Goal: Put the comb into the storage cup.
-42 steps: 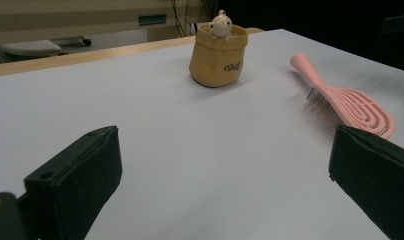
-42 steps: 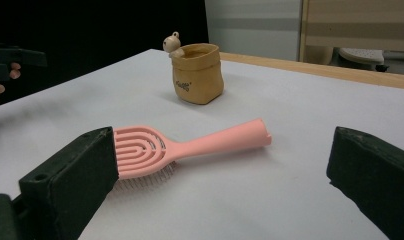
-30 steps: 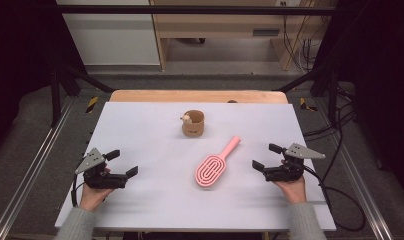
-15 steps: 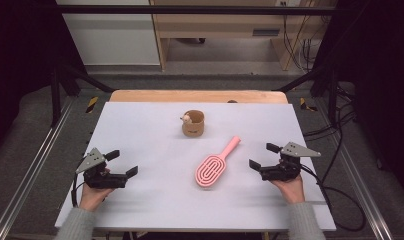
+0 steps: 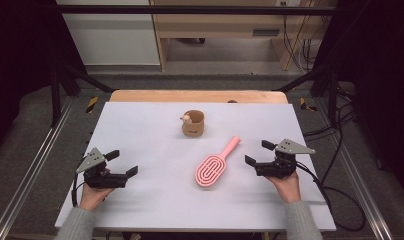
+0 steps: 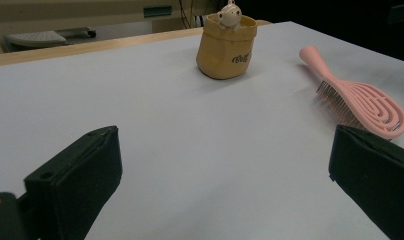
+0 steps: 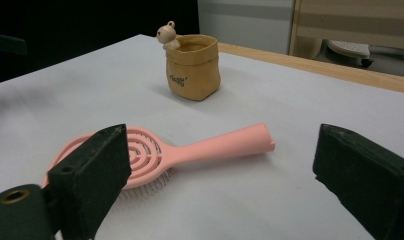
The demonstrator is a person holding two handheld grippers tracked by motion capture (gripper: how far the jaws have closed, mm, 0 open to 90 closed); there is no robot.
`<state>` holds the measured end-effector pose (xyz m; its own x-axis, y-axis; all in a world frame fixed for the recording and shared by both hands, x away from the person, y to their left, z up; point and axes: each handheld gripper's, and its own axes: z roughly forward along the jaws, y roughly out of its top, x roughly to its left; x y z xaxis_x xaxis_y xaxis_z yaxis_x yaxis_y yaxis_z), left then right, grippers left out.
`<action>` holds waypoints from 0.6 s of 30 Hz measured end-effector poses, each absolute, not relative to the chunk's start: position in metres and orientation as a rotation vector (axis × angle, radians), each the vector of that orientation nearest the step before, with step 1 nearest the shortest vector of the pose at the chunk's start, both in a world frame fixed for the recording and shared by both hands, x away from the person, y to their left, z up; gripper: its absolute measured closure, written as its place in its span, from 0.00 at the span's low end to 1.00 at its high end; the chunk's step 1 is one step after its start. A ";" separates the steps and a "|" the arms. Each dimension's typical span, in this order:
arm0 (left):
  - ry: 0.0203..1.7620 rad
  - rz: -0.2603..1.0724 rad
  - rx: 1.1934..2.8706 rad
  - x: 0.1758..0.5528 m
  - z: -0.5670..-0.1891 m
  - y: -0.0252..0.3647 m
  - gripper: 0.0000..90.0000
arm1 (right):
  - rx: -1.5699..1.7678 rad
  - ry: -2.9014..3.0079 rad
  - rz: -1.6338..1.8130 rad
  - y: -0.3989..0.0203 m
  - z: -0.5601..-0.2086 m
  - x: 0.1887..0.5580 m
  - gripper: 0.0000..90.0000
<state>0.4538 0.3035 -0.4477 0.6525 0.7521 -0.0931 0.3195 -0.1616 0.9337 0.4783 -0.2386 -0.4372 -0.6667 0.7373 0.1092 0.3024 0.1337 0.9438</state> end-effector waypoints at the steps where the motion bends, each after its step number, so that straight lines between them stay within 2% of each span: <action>1: 0.869 0.481 1.750 0.454 -0.448 0.304 0.01 | 1.000 2.041 1.543 -0.237 -0.436 0.479 0.15; 8: 0.872 0.477 1.747 0.454 -0.448 0.304 0.01 | 0.984 2.074 1.501 -0.230 -0.436 0.484 0.25; 9: 0.870 0.483 1.751 0.454 -0.448 0.304 0.01 | 0.986 2.093 1.473 -0.226 -0.435 0.485 0.30; 17: 0.875 0.479 1.749 0.455 -0.448 0.304 0.01 | 0.976 2.118 1.474 -0.215 -0.432 0.494 0.44; 18: 0.874 0.481 1.750 0.454 -0.449 0.304 0.01 | 0.971 2.130 1.460 -0.210 -0.433 0.495 0.48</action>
<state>0.4544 0.3042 -0.4486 0.6494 0.7545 -0.0955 0.3228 -0.1597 0.9329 0.4951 -0.2102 -0.4327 -0.6891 0.7212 0.0708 0.3261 0.2213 0.9191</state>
